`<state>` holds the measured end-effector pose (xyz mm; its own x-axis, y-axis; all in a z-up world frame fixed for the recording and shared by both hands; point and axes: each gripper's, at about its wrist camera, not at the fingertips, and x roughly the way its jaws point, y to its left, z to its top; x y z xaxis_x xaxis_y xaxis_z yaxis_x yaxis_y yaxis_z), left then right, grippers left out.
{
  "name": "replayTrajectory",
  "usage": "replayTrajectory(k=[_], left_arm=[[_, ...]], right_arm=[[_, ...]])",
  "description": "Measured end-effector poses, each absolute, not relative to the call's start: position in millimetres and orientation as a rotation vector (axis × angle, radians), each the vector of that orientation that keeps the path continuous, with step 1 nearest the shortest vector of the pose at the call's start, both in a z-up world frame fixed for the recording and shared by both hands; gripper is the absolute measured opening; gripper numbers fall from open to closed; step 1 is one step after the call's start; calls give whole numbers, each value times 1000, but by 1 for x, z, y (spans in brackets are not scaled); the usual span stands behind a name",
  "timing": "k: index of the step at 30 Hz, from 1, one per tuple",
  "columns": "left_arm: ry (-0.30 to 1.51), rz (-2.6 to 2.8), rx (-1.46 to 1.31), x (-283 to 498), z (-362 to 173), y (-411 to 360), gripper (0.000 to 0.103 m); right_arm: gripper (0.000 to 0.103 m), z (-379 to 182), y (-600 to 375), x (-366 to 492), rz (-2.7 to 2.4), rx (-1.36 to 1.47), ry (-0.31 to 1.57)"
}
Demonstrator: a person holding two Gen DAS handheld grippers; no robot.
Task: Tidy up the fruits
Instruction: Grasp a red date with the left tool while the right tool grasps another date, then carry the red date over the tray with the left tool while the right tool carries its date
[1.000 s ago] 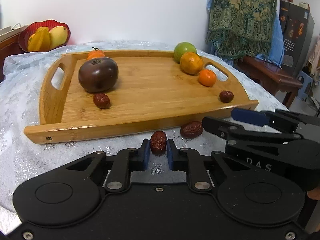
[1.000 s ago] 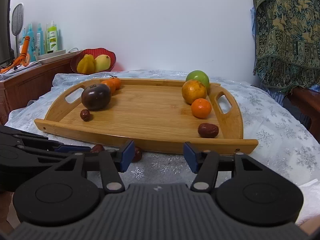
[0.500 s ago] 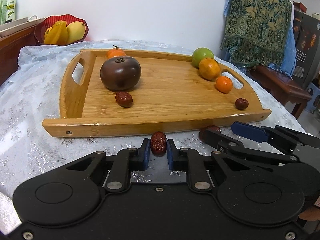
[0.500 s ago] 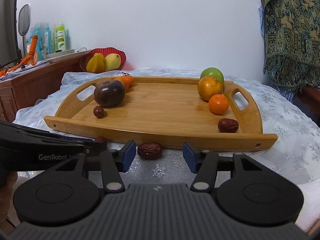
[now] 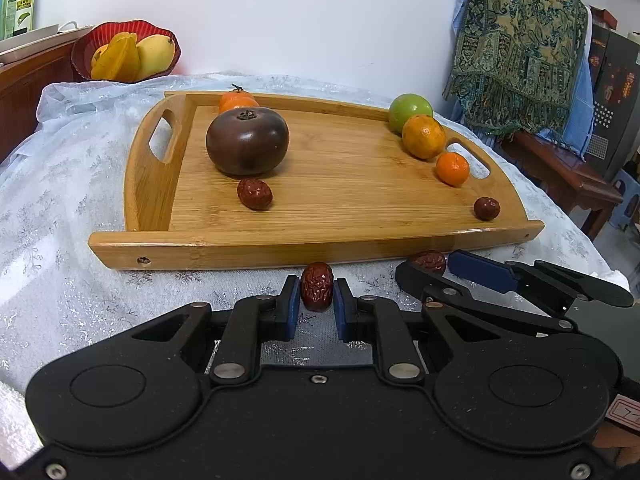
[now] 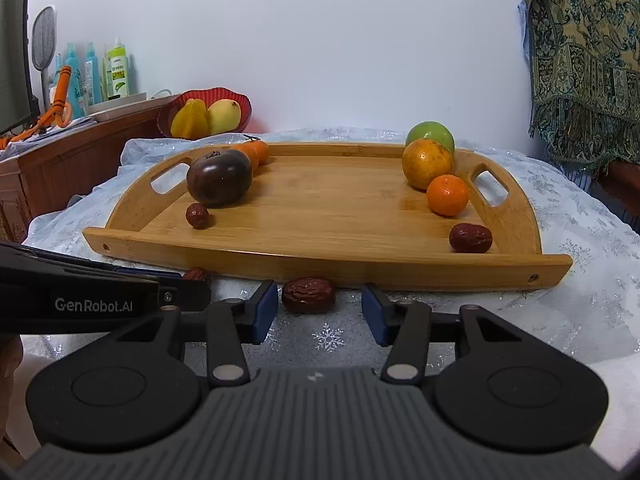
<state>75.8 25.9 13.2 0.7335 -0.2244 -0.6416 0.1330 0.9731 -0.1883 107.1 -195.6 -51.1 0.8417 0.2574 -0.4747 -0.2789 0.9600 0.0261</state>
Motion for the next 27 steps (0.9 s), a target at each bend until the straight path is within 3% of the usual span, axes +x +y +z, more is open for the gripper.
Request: replayTrajectory(k=[27], left_arm=[[678, -158, -82, 76, 7, 11, 17]], right_arm=[[39, -54, -195, 109, 244, 6, 498]])
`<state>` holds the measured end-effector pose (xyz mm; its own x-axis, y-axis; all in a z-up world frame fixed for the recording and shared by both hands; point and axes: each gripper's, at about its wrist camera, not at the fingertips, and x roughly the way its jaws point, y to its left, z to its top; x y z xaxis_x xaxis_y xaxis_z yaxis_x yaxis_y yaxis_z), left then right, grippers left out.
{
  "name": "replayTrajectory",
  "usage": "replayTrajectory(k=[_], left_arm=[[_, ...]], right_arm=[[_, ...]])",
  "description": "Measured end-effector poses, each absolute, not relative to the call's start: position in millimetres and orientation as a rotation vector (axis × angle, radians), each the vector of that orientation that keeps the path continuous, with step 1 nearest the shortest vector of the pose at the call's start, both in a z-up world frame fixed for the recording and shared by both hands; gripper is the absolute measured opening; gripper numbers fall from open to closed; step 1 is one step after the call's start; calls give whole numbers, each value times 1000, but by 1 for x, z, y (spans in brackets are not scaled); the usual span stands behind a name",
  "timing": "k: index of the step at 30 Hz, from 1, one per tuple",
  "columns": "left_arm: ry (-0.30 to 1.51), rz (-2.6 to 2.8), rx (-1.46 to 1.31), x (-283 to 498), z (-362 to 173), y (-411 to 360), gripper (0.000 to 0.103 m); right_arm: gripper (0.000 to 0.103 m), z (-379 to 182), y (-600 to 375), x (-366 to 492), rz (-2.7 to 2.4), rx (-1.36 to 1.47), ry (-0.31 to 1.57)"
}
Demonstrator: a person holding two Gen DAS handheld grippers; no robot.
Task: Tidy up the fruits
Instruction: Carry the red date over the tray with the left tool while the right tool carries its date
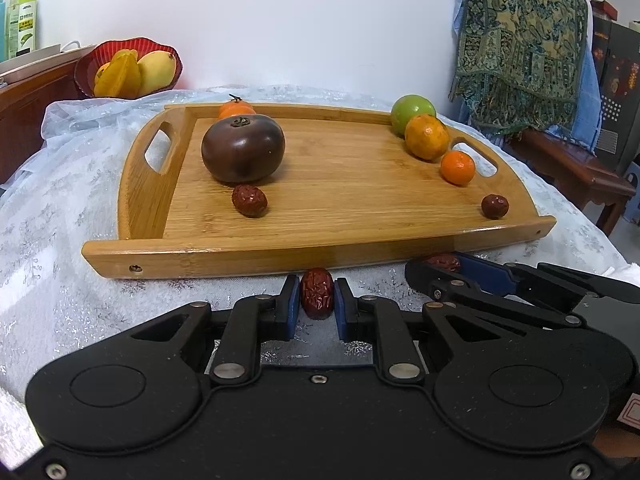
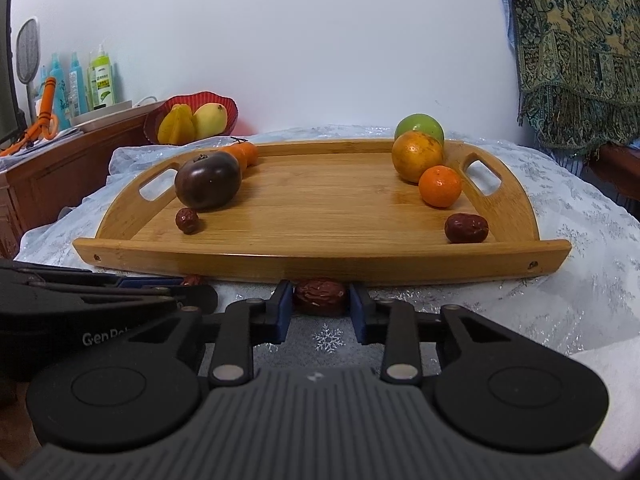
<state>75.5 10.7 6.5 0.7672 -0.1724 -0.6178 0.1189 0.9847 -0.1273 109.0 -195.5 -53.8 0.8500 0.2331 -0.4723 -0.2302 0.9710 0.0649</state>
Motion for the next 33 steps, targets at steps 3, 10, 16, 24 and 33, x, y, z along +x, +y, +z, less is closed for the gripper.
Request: replayTrajectory(k=[3, 10, 16, 24, 33], left_arm=[[675, -155, -86, 75, 6, 11, 17], [670, -147, -63, 74, 7, 7, 16], [649, -146, -62, 70, 12, 5, 16], [603, -150, -41, 65, 20, 1, 16], [562, -150, -31, 75, 39, -2, 16]], right_arm=[[39, -54, -195, 109, 240, 5, 498], [38, -54, -196, 108, 231, 21, 495], [36, -50, -199, 105, 226, 56, 483], [35, -43, -203, 98, 213, 62, 443], [35, -27, -206, 99, 210, 60, 385]])
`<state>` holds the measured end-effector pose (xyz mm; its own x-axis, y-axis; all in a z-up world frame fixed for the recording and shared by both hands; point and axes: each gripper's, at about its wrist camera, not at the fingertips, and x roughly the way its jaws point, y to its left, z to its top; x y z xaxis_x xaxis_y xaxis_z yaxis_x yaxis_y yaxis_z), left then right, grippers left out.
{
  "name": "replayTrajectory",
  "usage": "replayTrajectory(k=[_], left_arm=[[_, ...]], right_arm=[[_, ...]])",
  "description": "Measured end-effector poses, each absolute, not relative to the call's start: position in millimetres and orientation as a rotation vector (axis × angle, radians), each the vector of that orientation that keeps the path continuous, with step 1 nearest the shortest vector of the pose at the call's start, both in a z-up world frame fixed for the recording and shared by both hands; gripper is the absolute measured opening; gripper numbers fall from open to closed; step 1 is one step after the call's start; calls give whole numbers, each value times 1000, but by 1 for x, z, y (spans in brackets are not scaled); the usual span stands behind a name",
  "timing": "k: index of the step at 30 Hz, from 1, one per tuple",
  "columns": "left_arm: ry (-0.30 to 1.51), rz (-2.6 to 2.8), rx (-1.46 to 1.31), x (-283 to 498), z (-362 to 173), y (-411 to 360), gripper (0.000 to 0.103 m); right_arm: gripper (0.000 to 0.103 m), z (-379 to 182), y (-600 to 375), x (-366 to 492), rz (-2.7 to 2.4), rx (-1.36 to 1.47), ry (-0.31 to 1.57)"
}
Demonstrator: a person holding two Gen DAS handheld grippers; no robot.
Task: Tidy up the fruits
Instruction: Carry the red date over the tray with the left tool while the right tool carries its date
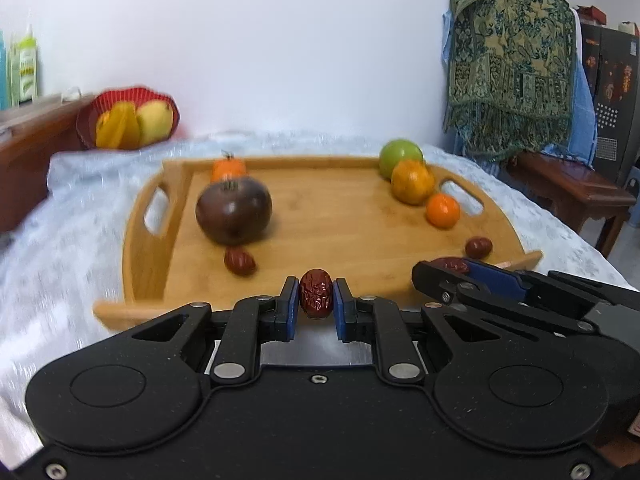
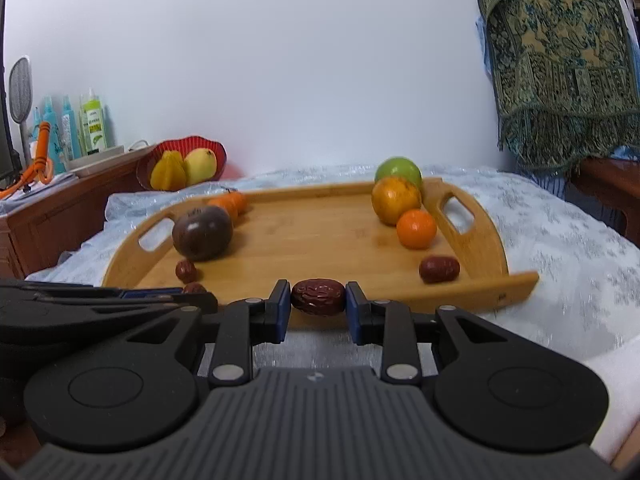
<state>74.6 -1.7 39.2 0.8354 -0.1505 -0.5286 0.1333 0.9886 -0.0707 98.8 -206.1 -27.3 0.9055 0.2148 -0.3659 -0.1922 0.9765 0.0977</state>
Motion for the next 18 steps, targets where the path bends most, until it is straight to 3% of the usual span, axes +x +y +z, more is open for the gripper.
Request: replayTrajectory(k=[18], left_arm=[[562, -173, -23, 135, 68, -16, 16]], right_arm=[[35, 1, -217, 147, 187, 57, 380]])
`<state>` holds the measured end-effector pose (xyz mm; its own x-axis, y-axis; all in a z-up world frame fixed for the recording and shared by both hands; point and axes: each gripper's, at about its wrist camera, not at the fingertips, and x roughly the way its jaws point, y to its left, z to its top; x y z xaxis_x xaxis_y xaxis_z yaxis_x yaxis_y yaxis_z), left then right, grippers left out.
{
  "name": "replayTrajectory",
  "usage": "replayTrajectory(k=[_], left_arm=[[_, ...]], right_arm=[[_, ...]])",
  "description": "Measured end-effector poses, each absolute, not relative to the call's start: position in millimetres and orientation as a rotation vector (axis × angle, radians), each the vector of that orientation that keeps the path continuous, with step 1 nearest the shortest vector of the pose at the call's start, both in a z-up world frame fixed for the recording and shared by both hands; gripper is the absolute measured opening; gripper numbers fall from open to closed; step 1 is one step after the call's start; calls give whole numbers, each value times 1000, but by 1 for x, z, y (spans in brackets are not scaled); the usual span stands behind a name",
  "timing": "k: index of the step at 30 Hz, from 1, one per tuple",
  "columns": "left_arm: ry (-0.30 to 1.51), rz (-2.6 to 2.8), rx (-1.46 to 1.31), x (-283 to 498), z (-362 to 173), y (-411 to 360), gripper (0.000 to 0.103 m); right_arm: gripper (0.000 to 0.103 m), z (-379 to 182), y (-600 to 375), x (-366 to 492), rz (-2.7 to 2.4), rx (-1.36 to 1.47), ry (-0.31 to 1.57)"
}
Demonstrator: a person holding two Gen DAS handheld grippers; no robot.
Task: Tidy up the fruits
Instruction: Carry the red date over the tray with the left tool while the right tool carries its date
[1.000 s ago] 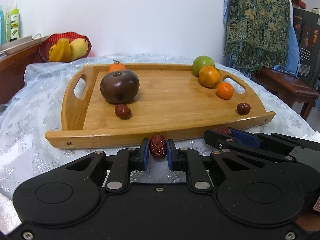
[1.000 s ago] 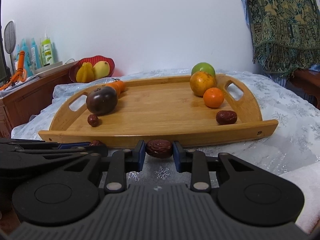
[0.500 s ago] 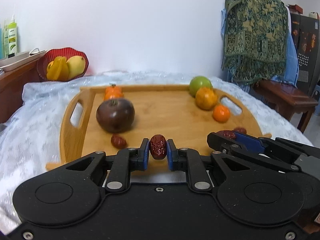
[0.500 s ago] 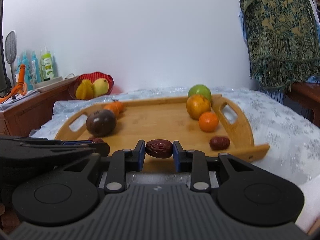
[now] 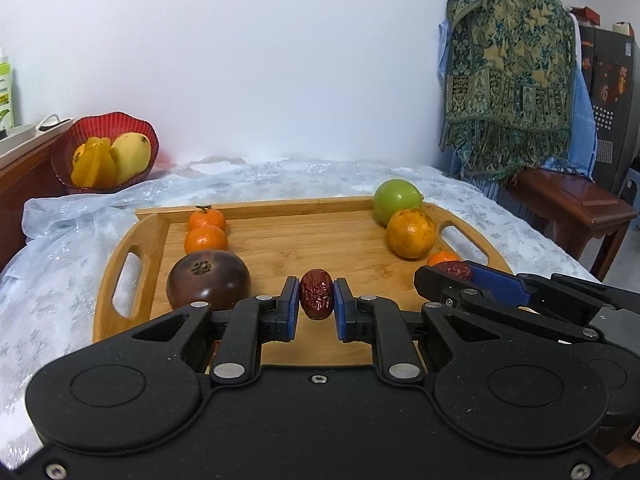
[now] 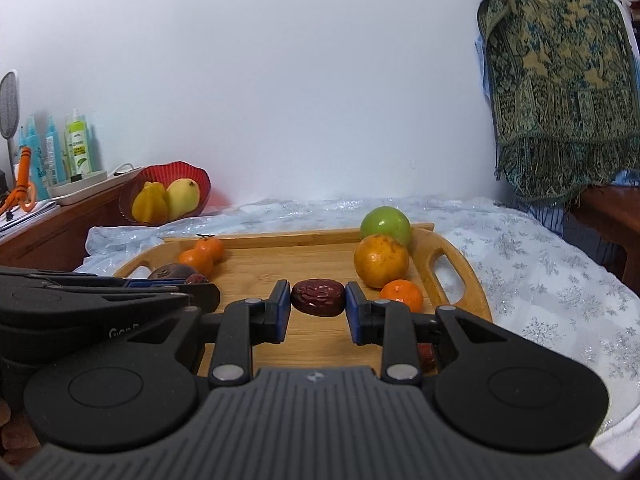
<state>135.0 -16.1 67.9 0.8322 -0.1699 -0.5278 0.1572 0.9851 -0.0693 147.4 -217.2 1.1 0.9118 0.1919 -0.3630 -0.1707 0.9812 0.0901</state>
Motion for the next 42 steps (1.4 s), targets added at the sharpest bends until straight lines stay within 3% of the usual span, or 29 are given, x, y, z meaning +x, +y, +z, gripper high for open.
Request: replayTrajectory(k=[16, 42], left_arm=[[692, -164, -72, 183, 36, -3, 16], [714, -166, -84, 186, 26, -4, 16]], right_arm=[[35, -18, -208, 188, 183, 58, 501], [36, -27, -207, 191, 166, 63, 525]])
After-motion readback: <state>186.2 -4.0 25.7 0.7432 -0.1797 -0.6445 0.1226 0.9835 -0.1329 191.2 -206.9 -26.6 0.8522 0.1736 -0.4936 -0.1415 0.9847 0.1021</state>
